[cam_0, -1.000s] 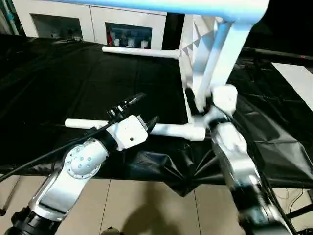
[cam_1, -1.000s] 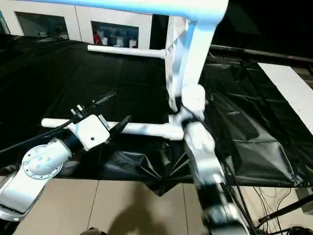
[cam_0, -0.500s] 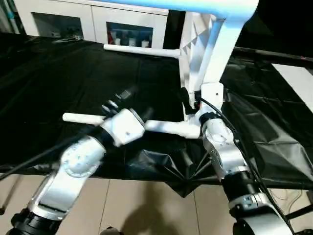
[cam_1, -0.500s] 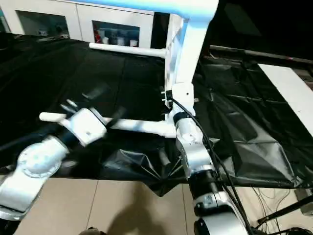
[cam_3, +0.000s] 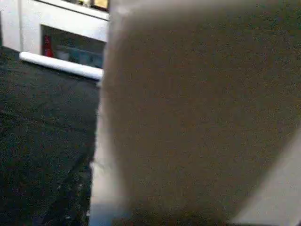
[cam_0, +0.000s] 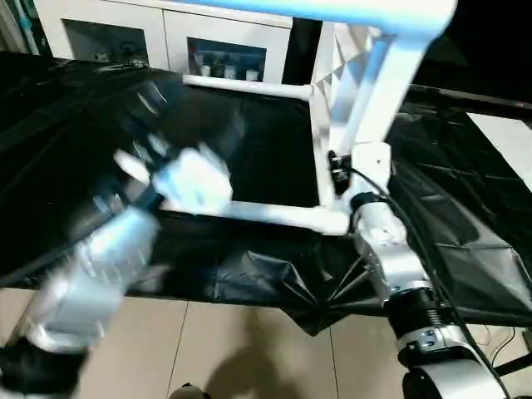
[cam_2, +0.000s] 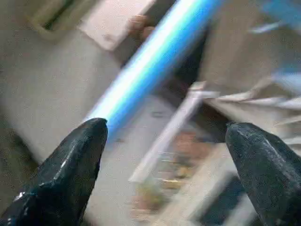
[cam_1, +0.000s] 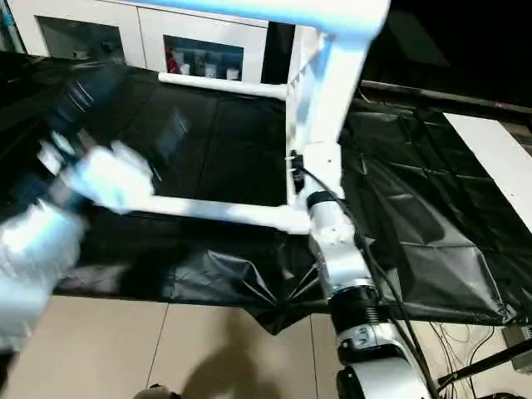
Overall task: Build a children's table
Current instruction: Flip table
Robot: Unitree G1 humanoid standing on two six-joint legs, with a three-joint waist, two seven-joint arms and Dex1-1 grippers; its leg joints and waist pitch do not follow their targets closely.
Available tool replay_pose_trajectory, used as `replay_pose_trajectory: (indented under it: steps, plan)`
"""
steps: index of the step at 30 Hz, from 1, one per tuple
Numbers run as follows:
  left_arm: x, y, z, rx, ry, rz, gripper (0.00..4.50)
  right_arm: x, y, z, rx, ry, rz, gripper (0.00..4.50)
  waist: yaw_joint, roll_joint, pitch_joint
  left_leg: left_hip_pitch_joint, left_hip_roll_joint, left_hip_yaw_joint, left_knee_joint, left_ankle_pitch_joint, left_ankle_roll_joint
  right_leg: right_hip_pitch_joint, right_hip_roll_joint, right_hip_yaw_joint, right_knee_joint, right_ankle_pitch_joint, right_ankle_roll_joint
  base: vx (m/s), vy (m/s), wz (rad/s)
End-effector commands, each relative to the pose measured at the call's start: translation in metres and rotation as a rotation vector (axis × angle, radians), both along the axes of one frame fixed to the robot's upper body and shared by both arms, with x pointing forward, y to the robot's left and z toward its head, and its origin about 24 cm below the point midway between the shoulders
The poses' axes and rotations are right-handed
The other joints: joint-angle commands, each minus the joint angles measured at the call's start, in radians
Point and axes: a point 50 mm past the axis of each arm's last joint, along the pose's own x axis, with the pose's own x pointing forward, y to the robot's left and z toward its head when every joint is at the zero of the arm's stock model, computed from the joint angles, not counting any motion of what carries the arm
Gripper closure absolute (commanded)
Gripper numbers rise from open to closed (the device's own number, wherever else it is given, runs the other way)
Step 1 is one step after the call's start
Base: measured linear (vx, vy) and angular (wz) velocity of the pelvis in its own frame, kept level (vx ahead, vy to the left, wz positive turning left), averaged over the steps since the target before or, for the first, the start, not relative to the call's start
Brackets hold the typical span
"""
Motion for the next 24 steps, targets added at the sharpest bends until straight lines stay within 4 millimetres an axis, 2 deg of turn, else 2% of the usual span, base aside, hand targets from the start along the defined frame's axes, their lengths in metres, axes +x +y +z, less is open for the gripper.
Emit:
replay_pose_trajectory:
  steps: [1,2,3,4,6,7,10,15,18,19,20,22,24]
  plan:
    - [-0.001,0.006,0.017,-0.016,-0.103,0.044,0.00,-0.001,-0.003,0.007,-0.027,-0.056,0.024,2.38,0.002,0.020,-0.066,0.027,0.047,-0.020,-0.067,-0.144,-0.061,0.032,-0.072,0.041,-0.058,0.059,-0.123,0.000,0.000,0.00]
    - [-0.002,0.007,0.026,-0.017,-0.136,0.052,0.00,-0.001,-0.003,0.008,-0.038,-0.064,0.031,2.40,0.003,0.022,-0.067,0.026,0.047,-0.020,-0.066,-0.127,-0.058,0.033,-0.072,0.040,-0.055,0.086,-0.130,0.000,0.000,0.00]
    - [-0.002,0.007,0.026,-0.017,-0.136,0.052,0.00,-0.001,-0.003,0.008,-0.038,-0.064,0.031,2.41,0.003,0.022,-0.068,0.026,0.046,-0.019,-0.064,-0.120,-0.056,0.032,-0.072,0.040,-0.055,0.096,-0.132,0.000,0.000,0.00]
    - [0.001,0.008,0.034,-0.009,-0.146,0.051,0.00,-0.002,-0.005,0.008,-0.053,-0.075,0.034,2.41,0.003,0.019,-0.068,0.025,0.045,-0.019,-0.064,-0.108,-0.053,0.033,-0.070,0.040,-0.053,0.111,-0.137,0.000,0.000,0.00]
    - [0.003,0.008,0.035,0.007,-0.136,0.056,0.00,-0.002,-0.006,0.008,-0.052,-0.077,0.034,2.44,0.006,0.023,-0.069,0.027,0.045,-0.018,-0.062,-0.103,-0.050,0.032,-0.071,0.040,-0.051,0.116,-0.142,0.000,0.000,0.00]
    - [0.006,0.007,0.036,0.034,-0.124,0.058,0.00,-0.002,-0.007,0.009,-0.049,-0.083,0.033,2.44,0.005,0.018,-0.068,0.026,0.045,-0.017,-0.062,-0.105,-0.050,0.032,-0.070,0.040,-0.052,0.112,-0.144,0.000,0.000,0.00]
    - [0.012,0.006,0.038,0.053,-0.100,0.047,0.00,-0.002,-0.008,0.010,-0.052,-0.092,0.036,2.45,0.009,0.022,-0.067,0.028,0.045,-0.017,-0.063,-0.119,-0.051,0.029,-0.071,0.040,-0.054,0.084,-0.146,0.000,0.000,0.00]
    - [0.036,0.019,0.036,0.127,0.003,0.142,0.00,-0.001,-0.007,0.015,-0.065,-0.126,0.050,2.45,0.010,0.024,-0.068,0.028,0.045,-0.018,-0.066,-0.134,-0.063,0.029,-0.073,0.041,-0.056,0.061,-0.143,0.000,0.000,0.00]
    - [0.043,0.028,0.039,0.117,0.017,0.187,0.00,-0.002,-0.006,0.019,-0.069,-0.152,0.064,2.46,0.009,0.024,-0.072,0.027,0.044,-0.018,-0.063,-0.100,-0.060,0.032,-0.072,0.040,-0.049,0.118,-0.151,0.000,0.000,0.00]
    - [0.044,0.031,0.041,0.107,0.015,0.196,0.00,-0.002,-0.005,0.020,-0.072,-0.157,0.068,2.46,0.009,0.030,-0.073,0.027,0.044,-0.019,-0.062,-0.077,-0.057,0.033,-0.072,0.039,-0.045,0.154,-0.157,0.000,0.000,0.00]
    - [0.044,0.031,0.041,0.106,0.015,0.197,0.00,-0.002,-0.005,0.020,-0.072,-0.158,0.068,2.46,0.009,0.027,-0.074,0.027,0.043,-0.018,-0.059,-0.061,-0.051,0.034,-0.070,0.039,-0.044,0.186,-0.162,0.000,0.000,0.00]
    - [0.045,0.035,0.047,0.072,0.003,0.209,0.29,-0.003,-0.004,0.023,-0.083,-0.175,0.078,2.46,0.010,0.026,-0.075,0.025,0.043,-0.017,-0.058,-0.046,-0.045,0.037,-0.070,0.038,-0.042,0.211,-0.168,0.000,0.000,0.00]
    - [0.048,0.038,0.049,0.049,0.019,0.206,0.36,-0.003,-0.004,0.026,-0.090,-0.188,0.085,2.46,0.011,0.026,-0.076,0.025,0.042,-0.017,-0.057,-0.048,-0.039,0.037,-0.070,0.038,-0.041,0.218,-0.171,0.000,0.000,0.00]
